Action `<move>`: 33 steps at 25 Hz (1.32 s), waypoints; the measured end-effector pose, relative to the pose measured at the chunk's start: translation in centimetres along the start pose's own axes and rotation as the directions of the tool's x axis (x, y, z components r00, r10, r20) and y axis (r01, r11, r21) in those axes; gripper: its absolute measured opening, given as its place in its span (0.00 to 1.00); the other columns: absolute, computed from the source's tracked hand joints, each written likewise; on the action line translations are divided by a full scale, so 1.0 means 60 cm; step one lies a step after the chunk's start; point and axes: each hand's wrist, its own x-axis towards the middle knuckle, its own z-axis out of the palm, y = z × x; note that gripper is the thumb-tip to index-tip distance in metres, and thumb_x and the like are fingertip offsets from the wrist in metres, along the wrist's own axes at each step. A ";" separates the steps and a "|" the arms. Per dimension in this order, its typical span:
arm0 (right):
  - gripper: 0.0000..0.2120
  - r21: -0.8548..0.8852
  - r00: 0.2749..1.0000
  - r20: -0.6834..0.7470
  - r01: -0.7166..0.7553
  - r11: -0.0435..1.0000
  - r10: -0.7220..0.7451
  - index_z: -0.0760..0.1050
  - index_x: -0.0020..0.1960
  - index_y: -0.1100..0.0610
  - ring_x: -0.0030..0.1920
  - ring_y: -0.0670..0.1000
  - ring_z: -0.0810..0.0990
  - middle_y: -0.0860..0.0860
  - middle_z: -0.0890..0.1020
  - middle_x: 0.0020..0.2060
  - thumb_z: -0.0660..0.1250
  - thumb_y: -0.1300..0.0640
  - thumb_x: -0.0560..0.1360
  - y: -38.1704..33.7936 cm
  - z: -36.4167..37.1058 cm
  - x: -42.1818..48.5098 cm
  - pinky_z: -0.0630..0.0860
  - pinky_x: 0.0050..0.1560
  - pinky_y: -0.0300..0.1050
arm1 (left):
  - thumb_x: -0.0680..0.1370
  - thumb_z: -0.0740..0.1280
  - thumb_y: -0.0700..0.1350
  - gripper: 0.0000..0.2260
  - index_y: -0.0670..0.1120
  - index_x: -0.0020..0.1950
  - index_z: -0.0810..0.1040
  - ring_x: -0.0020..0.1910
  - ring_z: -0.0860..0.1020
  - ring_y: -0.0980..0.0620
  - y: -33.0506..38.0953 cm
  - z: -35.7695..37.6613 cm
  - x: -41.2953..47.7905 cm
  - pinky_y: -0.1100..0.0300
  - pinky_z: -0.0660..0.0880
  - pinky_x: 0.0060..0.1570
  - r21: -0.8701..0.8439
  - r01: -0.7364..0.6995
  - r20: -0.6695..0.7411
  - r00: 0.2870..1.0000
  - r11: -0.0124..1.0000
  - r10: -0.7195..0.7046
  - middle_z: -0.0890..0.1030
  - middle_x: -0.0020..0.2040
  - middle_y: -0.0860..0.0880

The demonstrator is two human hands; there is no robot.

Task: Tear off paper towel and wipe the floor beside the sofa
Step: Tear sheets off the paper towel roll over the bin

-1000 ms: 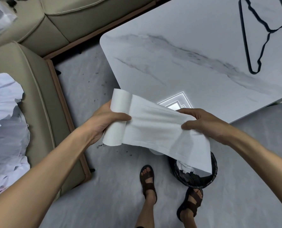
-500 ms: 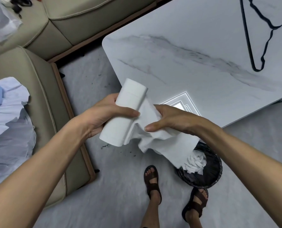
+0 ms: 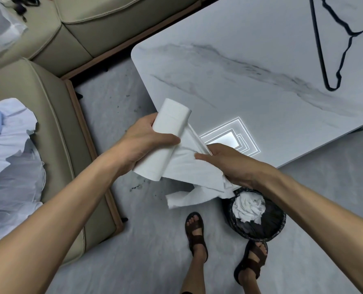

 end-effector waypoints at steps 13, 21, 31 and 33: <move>0.17 -0.369 0.985 -0.092 -0.172 0.914 0.148 0.82 0.35 0.54 0.27 0.42 0.77 0.44 0.81 0.28 0.68 0.45 0.76 -0.016 -0.058 -0.070 0.69 0.27 0.30 | 0.68 0.74 0.53 0.21 0.49 0.57 0.72 0.48 0.78 0.51 -0.015 -0.056 0.020 0.58 0.67 0.36 0.360 -0.024 -0.535 0.813 0.932 0.228 0.77 0.48 0.55; 0.02 0.158 0.772 -0.567 -0.238 0.958 0.285 0.70 0.39 0.57 0.25 0.52 0.69 0.55 0.70 0.30 0.61 0.61 0.70 -0.038 -0.115 -0.130 0.63 0.25 0.39 | 0.68 0.72 0.41 0.22 0.47 0.62 0.74 0.52 0.81 0.57 -0.040 0.098 0.062 0.66 0.77 0.47 -0.213 -0.222 -0.191 0.964 0.951 0.183 0.83 0.54 0.52; 0.10 0.223 0.690 -0.632 -0.275 0.935 0.354 0.76 0.49 0.64 0.44 0.59 0.79 0.63 0.80 0.46 0.70 0.61 0.71 0.030 -0.179 -0.200 0.76 0.42 0.50 | 0.66 0.77 0.43 0.18 0.55 0.50 0.73 0.44 0.76 0.64 -0.157 0.291 0.117 0.69 0.72 0.42 -0.126 -0.078 -0.235 0.971 0.989 0.047 0.79 0.44 0.61; 0.18 0.280 0.708 -0.613 -0.222 0.934 0.352 0.75 0.57 0.70 0.49 0.60 0.80 0.67 0.80 0.54 0.70 0.61 0.72 0.039 -0.184 -0.202 0.76 0.51 0.54 | 0.66 0.77 0.43 0.20 0.57 0.52 0.73 0.46 0.76 0.66 -0.160 0.300 0.113 0.70 0.73 0.44 -0.097 -0.079 -0.237 0.970 0.992 0.054 0.79 0.46 0.64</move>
